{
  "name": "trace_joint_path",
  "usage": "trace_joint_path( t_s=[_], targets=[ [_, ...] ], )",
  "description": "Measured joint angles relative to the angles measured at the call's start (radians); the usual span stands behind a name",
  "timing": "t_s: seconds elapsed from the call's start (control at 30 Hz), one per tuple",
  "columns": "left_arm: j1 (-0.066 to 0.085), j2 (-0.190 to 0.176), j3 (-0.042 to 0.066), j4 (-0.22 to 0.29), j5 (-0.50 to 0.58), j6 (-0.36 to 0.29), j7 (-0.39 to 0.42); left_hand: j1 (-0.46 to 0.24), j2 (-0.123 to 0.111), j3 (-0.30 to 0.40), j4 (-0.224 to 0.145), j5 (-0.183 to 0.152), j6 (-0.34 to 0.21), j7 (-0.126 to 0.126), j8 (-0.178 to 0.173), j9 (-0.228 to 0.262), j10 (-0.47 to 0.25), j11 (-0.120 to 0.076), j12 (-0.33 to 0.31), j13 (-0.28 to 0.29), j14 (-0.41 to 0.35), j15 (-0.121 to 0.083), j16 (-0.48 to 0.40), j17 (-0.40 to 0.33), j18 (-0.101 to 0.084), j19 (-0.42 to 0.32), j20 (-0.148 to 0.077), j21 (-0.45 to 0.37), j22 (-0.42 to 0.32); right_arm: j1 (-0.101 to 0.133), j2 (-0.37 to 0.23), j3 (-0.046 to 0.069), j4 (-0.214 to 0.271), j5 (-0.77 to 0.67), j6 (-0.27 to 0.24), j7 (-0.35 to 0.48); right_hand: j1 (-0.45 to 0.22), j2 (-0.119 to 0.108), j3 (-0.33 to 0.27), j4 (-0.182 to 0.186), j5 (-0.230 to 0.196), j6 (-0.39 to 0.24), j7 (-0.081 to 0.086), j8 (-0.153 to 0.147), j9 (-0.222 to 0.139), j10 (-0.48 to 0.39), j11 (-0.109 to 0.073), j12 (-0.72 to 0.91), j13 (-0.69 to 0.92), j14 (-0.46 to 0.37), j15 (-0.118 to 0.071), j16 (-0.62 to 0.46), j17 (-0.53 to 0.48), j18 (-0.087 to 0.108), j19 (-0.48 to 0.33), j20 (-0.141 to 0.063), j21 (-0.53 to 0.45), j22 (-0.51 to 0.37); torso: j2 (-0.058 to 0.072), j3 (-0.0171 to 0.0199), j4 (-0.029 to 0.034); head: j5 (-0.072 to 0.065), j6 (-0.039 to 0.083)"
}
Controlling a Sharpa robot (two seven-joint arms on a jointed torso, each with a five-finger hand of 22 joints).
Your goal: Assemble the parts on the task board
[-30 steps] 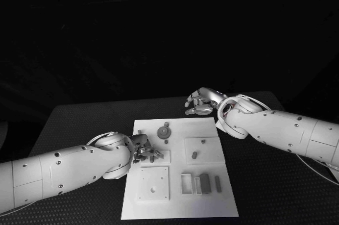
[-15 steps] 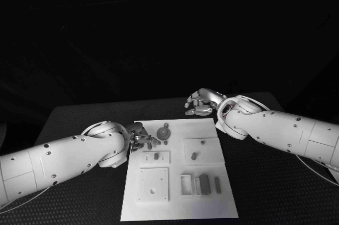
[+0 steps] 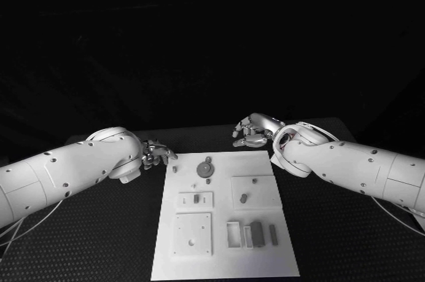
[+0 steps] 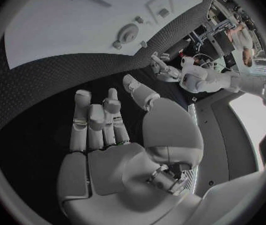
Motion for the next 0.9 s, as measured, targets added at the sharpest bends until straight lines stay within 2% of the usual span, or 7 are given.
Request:
trace_joint_path(
  t_s=[0.13,0.33,0.37,0.6,0.73,0.77,0.9],
  targets=[
    [0.007,0.017,0.000,-0.055,-0.007,0.022,0.000,-0.008,-0.008,0.000,0.000,0.000,-0.008,0.005,-0.008,-0.006,-0.001,0.001,0.000,-0.003,-0.001,0.001,0.000,-0.002,0.000,-0.001,0.001,0.000,0.000,0.000,-0.001,0.000,0.000,0.000,0.000,0.000,0.000,0.000,0.000,0.000,0.000,0.000,0.000,0.000,0.000,0.000,0.000,0.000,0.000,0.000,0.000,0.000,0.000,0.000,0.000,0.000,0.000,0.000,0.001,-0.0002,-0.0003,0.000,0.002],
    [0.010,0.046,0.000,-0.116,-0.039,0.071,-0.002,-0.019,-0.047,0.008,0.023,-0.005,-0.025,0.008,-0.028,-0.022,-0.004,0.013,-0.005,-0.008,-0.006,0.012,-0.004,-0.010,-0.001,-0.003,0.003,-0.009,-0.003,0.000,0.000,0.000,0.001,0.000,0.000,0.000,0.000,0.000,0.000,0.000,0.000,0.000,0.000,0.000,0.000,0.000,0.000,0.000,0.000,0.000,0.000,0.000,0.000,0.000,0.000,0.000,0.000,0.000,0.001,-0.0004,-0.0003,0.001,0.004],
    [0.010,0.051,0.000,-0.123,-0.043,0.078,-0.002,-0.019,-0.053,0.013,0.028,-0.005,-0.043,0.016,-0.034,-0.026,-0.008,0.017,-0.005,-0.010,-0.008,0.016,-0.004,-0.012,-0.006,-0.003,0.003,-0.012,-0.003,0.000,0.000,0.000,0.001,0.000,0.000,0.000,0.000,0.000,0.000,0.000,0.000,0.000,0.000,0.000,0.000,0.000,0.000,0.000,0.000,0.000,0.000,0.000,0.000,0.000,0.000,0.000,0.000,0.000,0.001,-0.0004,-0.0003,0.002,0.004],
    [0.010,0.083,0.000,-0.167,-0.060,0.123,-0.002,-0.014,-0.060,0.021,0.041,-0.005,-0.079,0.028,-0.063,-0.049,-0.024,0.032,-0.009,-0.013,-0.023,0.030,-0.004,-0.018,-0.014,-0.017,0.010,-0.017,-0.002,0.000,0.004,0.000,0.000,0.001,0.000,0.000,0.000,0.000,0.000,0.000,0.000,0.000,0.000,0.000,0.000,0.000,0.000,0.000,0.000,0.000,0.000,0.000,0.000,0.000,0.000,0.000,0.000,0.000,0.001,-0.0005,-0.0017,0.002,0.004],
    [0.009,0.097,-0.001,-0.188,-0.063,0.136,0.001,-0.014,-0.060,0.021,0.041,-0.005,-0.092,0.036,-0.063,-0.056,-0.029,0.037,-0.009,-0.012,-0.030,0.037,-0.004,-0.018,-0.014,-0.021,0.014,-0.021,0.003,0.000,0.006,0.000,0.000,0.001,0.001,0.000,0.000,0.000,0.000,0.000,0.000,0.000,0.000,0.000,0.000,0.000,0.000,0.000,0.000,-0.003,-0.001,0.000,0.000,0.000,0.000,0.000,0.000,0.000,0.002,-0.0004,-0.0029,0.002,0.005],
    [0.008,0.100,-0.001,-0.193,-0.063,0.136,0.002,-0.014,-0.060,0.021,0.041,-0.005,-0.100,0.043,-0.063,-0.057,-0.032,0.040,-0.009,-0.012,-0.031,0.039,-0.004,-0.018,-0.014,-0.024,0.017,-0.021,0.003,0.000,0.007,0.000,0.000,0.001,0.001,0.000,0.000,0.000,0.000,0.000,0.000,0.000,0.000,0.000,0.000,0.000,0.000,0.000,0.000,-0.003,-0.001,0.000,0.000,0.000,0.000,0.000,0.000,0.000,0.002,-0.0003,-0.0035,0.002,0.005],
    [-0.003,0.119,-0.002,-0.212,-0.063,0.140,0.008,-0.011,-0.056,0.021,0.041,-0.004,-0.100,0.043,-0.063,-0.059,-0.033,0.040,-0.009,-0.012,-0.031,0.039,-0.004,-0.018,-0.014,-0.024,0.017,-0.021,0.003,0.000,0.007,0.000,0.000,0.001,0.001,0.000,0.000,0.000,0.000,0.000,0.000,0.000,0.000,0.000,0.000,0.000,0.000,0.000,0.000,-0.004,-0.001,0.000,0.000,0.000,0.000,0.000,0.000,0.000,0.004,0.0002,-0.0049,-0.001,0.003]
  ],
)
